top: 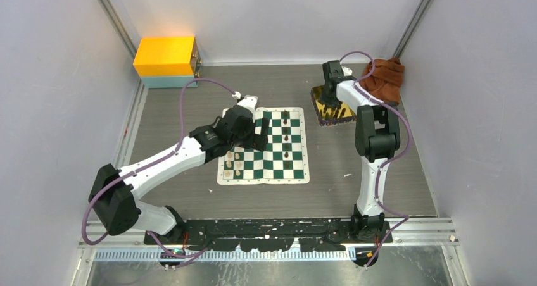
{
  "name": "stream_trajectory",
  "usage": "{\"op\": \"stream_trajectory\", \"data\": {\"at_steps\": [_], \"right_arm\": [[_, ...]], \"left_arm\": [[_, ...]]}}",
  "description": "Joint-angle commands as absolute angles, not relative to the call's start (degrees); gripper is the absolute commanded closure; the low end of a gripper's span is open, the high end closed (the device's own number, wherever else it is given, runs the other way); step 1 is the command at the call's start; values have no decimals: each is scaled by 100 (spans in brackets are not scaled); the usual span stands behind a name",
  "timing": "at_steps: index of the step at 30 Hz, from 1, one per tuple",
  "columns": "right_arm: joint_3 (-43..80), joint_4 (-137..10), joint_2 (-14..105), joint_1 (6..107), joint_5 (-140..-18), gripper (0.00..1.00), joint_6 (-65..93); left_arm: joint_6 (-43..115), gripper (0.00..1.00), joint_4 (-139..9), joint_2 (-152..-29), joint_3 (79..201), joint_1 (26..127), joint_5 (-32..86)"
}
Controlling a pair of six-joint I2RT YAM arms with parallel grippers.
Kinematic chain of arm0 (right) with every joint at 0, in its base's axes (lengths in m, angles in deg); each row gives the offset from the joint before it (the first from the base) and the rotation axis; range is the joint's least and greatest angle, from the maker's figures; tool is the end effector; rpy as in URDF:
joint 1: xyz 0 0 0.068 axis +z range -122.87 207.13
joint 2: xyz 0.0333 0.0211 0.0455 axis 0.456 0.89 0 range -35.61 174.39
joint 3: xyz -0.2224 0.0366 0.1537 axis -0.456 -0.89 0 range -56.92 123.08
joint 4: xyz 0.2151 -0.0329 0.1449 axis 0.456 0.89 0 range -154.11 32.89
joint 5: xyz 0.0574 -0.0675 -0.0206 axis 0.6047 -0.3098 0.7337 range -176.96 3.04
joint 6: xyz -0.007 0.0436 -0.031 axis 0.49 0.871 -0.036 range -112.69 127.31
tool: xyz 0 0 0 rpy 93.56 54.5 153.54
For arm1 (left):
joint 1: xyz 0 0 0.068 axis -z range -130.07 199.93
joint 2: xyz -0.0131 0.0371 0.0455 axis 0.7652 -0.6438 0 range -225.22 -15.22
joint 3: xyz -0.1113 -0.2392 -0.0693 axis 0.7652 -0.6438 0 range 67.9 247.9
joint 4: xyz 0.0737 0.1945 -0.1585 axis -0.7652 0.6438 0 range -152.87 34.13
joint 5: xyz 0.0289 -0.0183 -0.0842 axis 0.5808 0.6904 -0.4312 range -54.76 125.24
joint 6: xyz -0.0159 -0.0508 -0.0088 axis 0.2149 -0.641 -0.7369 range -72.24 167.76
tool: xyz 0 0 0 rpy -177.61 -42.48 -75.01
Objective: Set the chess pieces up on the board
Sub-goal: Pick up the chess piece from the storage box.
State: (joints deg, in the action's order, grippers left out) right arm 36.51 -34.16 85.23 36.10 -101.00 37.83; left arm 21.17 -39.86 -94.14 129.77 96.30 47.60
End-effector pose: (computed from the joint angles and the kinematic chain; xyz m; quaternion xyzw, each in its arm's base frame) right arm 0.4548 0.0630 0.1891 0.2118 0.9293 -0.0162 0.3021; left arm 0.2155 -0.2150 0.2880 0.1101 0.8957 -0.1711 0.3955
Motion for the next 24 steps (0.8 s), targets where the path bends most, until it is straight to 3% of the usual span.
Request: {"op": "stream_trajectory", "data": {"at_steps": [1, 18, 24], "right_arm": [[3834, -3591, 8591, 3587, -10050, 66, 3774], [3931, -3577, 8658, 3541, -10050, 72, 3746], [3948, -3565, 8634, 3536, -10041, 82, 3720]], "left_arm": [[2104, 2, -4253, -9430, 13076, 9590, 4744], [2124, 3, -4321, -9537, 13058, 9524, 4628], [2114, 3, -4325, -9555, 13053, 9519, 4623]]}}
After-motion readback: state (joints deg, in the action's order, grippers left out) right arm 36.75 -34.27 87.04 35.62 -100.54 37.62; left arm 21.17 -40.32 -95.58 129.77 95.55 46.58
